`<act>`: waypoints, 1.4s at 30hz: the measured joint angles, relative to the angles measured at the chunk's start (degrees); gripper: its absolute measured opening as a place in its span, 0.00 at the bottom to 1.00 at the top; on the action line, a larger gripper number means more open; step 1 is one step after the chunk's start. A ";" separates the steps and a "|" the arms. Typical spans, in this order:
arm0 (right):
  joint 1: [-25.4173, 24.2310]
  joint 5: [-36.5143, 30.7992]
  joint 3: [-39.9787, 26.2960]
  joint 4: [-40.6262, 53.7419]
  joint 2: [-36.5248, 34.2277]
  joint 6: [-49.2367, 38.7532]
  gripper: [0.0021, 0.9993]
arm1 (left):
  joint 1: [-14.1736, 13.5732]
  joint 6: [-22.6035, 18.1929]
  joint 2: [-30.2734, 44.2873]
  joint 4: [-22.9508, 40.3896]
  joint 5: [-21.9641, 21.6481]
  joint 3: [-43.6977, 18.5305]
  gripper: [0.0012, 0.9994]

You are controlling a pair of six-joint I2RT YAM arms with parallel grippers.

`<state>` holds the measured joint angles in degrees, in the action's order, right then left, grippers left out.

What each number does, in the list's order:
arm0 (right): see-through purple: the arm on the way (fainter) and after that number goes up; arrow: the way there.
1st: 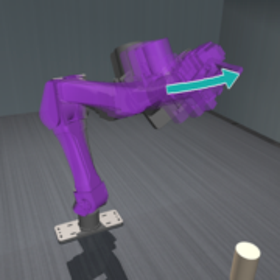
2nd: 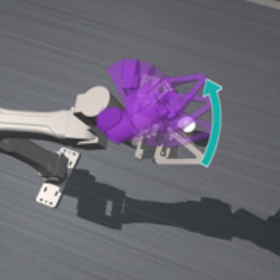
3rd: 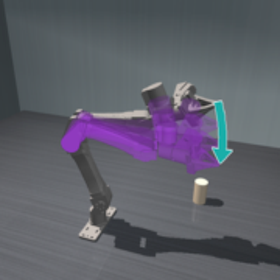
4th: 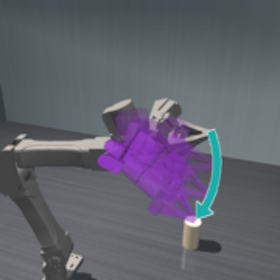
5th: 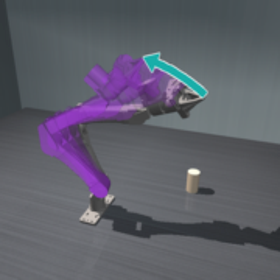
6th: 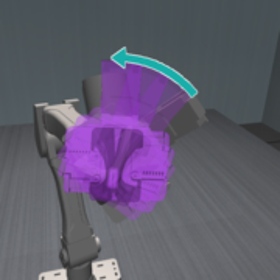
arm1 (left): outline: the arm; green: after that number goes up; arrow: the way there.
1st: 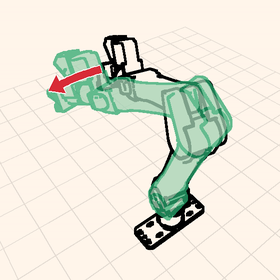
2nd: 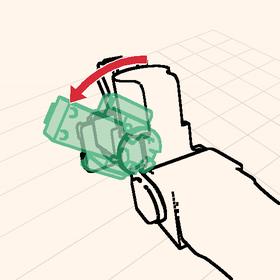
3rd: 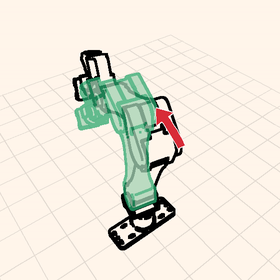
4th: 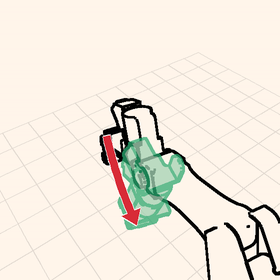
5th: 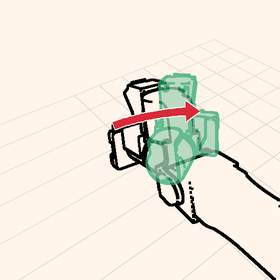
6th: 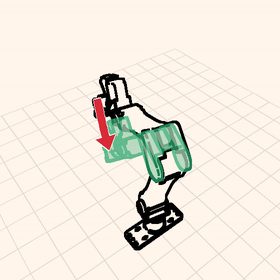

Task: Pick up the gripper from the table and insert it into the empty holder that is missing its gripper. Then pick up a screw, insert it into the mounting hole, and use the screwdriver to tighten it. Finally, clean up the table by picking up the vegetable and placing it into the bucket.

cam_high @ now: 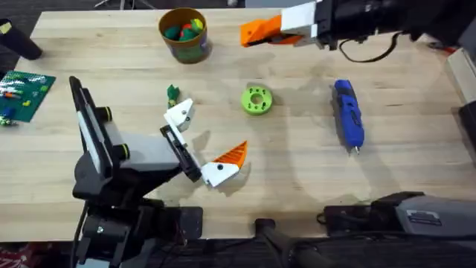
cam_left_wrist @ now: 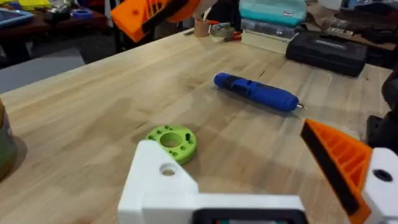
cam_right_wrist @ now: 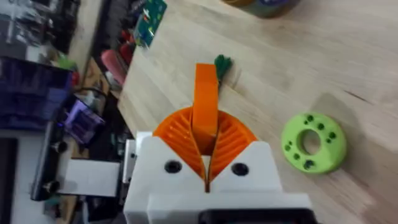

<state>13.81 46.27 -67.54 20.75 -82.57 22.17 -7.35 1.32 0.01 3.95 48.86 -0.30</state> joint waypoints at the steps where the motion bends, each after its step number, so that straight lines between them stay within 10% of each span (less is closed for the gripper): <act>1: 0.17 0.38 1.06 -2.31 0.01 1.54 0.02 | 0.00 0.00 0.00 0.00 0.00 0.00 0.99; 15: 0.80 9.61 12.27 -22.87 -0.02 18.76 0.02 | 0.00 -0.01 0.00 0.01 0.00 0.00 0.99; 23: 0.54 14.68 21.75 -53.95 -0.46 33.46 0.02 | 0.00 0.00 0.00 0.02 -0.01 0.00 0.99; 42: -0.62 30.65 25.02 -56.45 -5.30 40.86 0.02 | 0.00 0.00 0.00 0.00 0.00 0.00 0.99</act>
<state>13.19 76.92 -42.53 -35.70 -87.87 63.03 -7.35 1.32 0.01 3.95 48.86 -0.30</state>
